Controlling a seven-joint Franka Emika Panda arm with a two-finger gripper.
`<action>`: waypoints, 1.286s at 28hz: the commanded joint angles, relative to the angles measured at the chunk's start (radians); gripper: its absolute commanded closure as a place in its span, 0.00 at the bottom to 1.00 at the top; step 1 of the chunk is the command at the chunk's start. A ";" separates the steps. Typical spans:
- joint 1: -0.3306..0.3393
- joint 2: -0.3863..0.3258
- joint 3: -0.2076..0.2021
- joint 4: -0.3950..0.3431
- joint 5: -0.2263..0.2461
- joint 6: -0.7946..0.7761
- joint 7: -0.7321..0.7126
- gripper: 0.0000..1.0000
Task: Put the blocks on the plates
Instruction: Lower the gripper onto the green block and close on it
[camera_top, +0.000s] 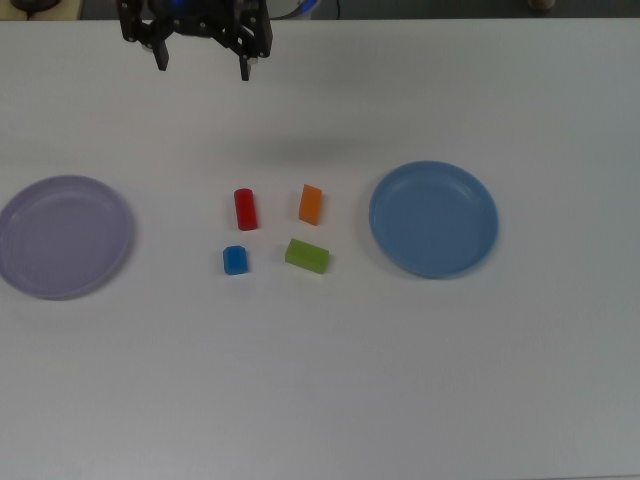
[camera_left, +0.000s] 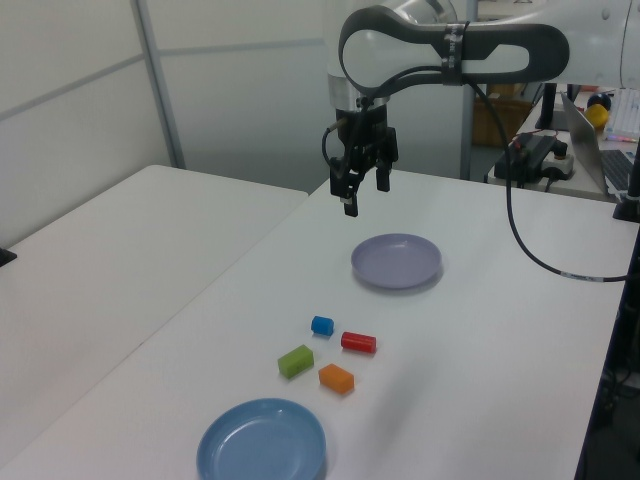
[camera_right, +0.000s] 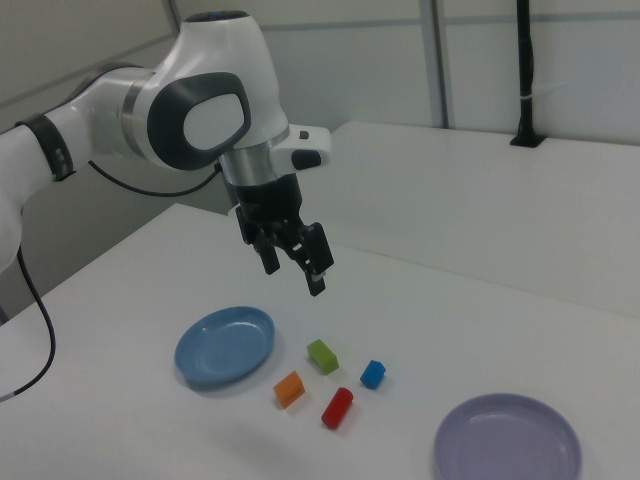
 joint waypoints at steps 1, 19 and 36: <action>0.011 -0.004 -0.009 0.002 0.012 -0.039 -0.027 0.00; 0.008 0.069 -0.016 -0.001 0.004 -0.024 -0.072 0.00; 0.083 0.123 -0.009 -0.199 0.127 0.366 0.137 0.00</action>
